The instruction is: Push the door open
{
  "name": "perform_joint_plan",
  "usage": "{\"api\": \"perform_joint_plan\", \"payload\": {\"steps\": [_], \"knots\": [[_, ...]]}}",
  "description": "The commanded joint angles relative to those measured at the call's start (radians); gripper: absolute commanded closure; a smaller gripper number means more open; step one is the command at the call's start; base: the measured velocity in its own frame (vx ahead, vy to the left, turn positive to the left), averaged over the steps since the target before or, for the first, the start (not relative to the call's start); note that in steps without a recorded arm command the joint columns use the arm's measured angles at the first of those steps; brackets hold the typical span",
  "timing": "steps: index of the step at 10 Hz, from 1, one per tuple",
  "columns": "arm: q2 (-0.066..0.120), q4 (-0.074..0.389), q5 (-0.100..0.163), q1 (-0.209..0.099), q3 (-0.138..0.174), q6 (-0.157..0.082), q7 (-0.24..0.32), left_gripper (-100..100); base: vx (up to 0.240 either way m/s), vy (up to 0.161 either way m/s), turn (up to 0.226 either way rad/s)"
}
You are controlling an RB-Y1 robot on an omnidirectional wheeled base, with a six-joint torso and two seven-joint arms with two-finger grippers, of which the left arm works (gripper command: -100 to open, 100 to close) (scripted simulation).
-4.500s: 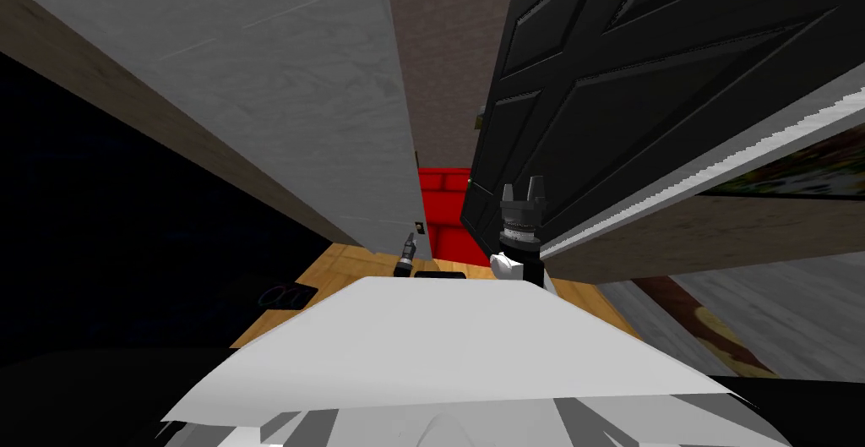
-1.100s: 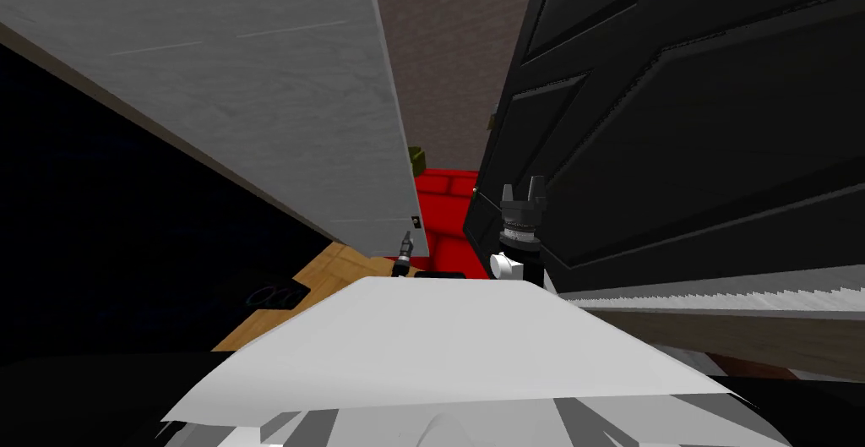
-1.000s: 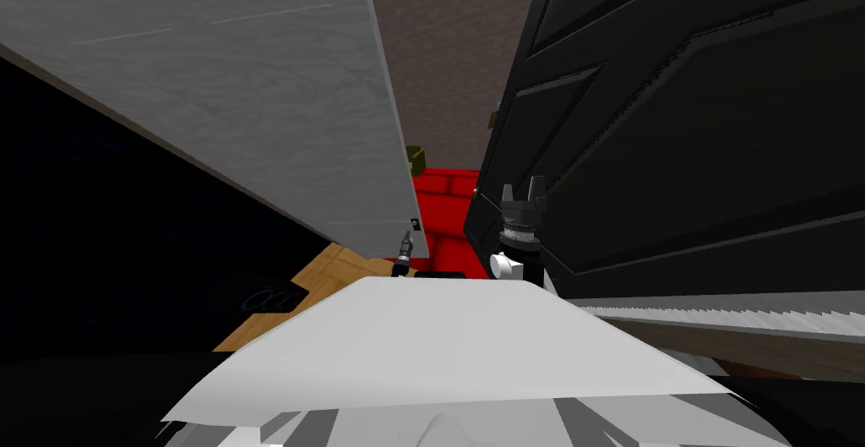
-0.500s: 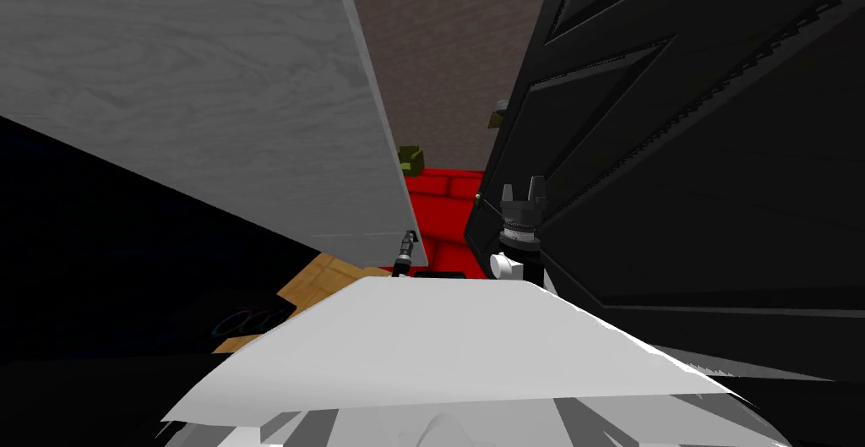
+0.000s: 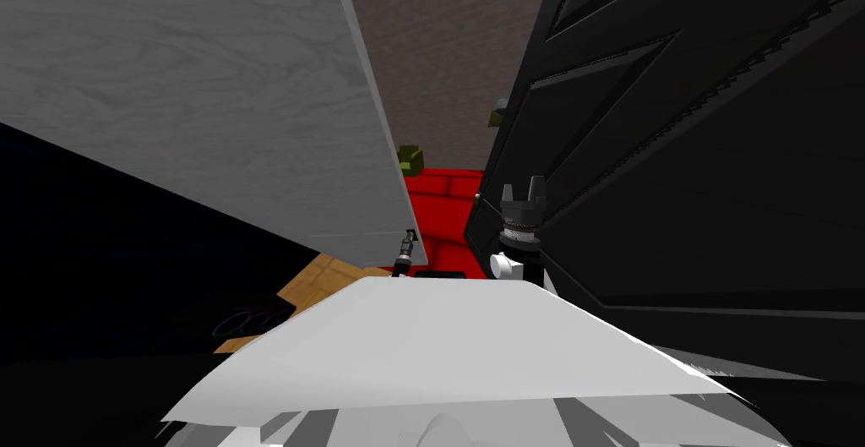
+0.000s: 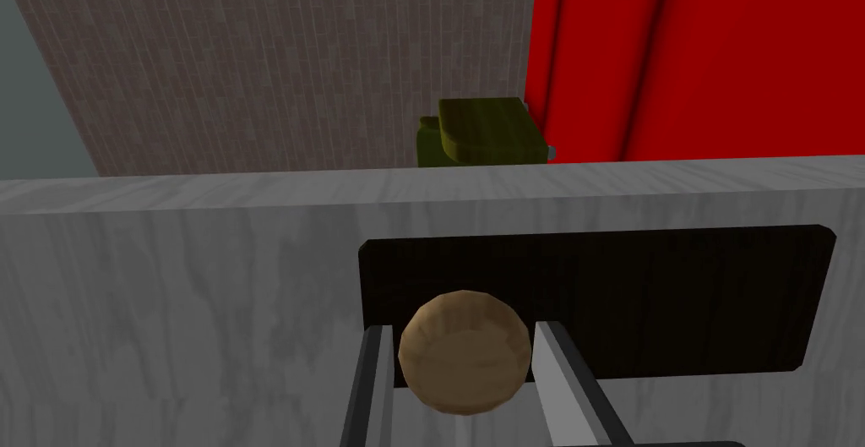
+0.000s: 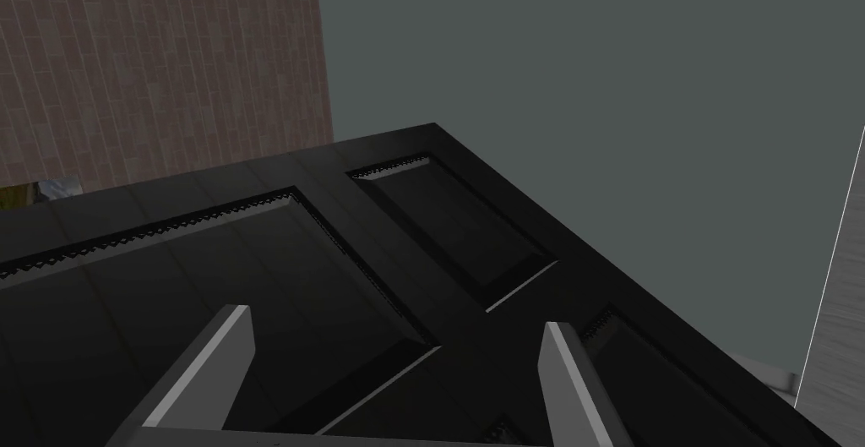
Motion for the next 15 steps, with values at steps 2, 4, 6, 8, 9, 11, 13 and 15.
{"api": "perform_joint_plan", "payload": {"steps": [2,4,6,8,9,11,13,15], "knots": [[0.000,-0.001,0.001,0.000,0.001,-0.002,0.001,100,-0.003,0.000,0.001],[0.017,0.008,0.020,-0.006,-0.007,-0.001,-0.018,100,0.135,-0.003,0.152],[0.026,0.013,0.033,-0.011,-0.012,-0.003,-0.031,100,0.175,-0.018,0.106],[0.036,0.020,0.054,-0.019,-0.019,-0.005,-0.051,100,0.226,-0.022,0.191],[0.041,0.025,0.069,-0.024,-0.024,-0.007,-0.064,100,0.259,-0.027,0.274],[0.034,-0.008,0.064,0.002,-0.029,0.009,-0.058,-100,-0.109,-0.064,0.064],[0.025,-0.026,0.072,0.018,-0.031,0.012,-0.059,-100,-0.231,-0.070,0.057],[0.003,-0.045,0.080,0.034,-0.032,0.015,-0.060,-100,-0.277,-0.096,0.071]]}}
